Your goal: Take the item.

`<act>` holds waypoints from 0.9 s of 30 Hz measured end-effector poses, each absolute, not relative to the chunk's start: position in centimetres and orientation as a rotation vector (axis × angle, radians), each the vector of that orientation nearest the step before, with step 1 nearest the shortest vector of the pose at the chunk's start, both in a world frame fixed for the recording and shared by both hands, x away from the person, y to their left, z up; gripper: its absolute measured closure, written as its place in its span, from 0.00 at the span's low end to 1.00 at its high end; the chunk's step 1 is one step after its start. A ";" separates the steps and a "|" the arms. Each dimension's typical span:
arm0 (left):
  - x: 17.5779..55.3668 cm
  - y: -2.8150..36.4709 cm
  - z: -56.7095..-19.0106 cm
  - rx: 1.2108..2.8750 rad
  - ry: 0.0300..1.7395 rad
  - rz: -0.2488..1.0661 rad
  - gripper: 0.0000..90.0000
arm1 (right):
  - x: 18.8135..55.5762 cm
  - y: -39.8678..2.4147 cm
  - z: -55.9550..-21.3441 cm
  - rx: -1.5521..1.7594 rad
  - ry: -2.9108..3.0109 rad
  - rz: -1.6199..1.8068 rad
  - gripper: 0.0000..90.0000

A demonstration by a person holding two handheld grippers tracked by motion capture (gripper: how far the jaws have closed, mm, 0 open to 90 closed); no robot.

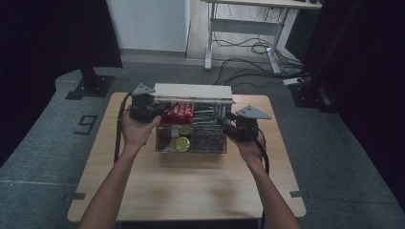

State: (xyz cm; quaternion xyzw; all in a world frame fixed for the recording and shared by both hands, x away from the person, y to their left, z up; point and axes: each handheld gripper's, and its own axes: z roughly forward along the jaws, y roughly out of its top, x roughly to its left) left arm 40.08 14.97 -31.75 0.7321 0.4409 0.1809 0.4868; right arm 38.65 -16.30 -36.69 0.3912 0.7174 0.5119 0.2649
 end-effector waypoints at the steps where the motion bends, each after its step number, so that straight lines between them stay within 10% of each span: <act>1: 40.1 15.0 -31.8 1.781 1.073 0.441 1.00 | 38.7 -16.2 -36.6 1.057 1.938 1.382 0.64; 27: 40.2 15.0 -32.0 1.782 1.078 0.441 1.00 | 40.5 -14.9 -37.2 1.095 1.928 1.330 0.67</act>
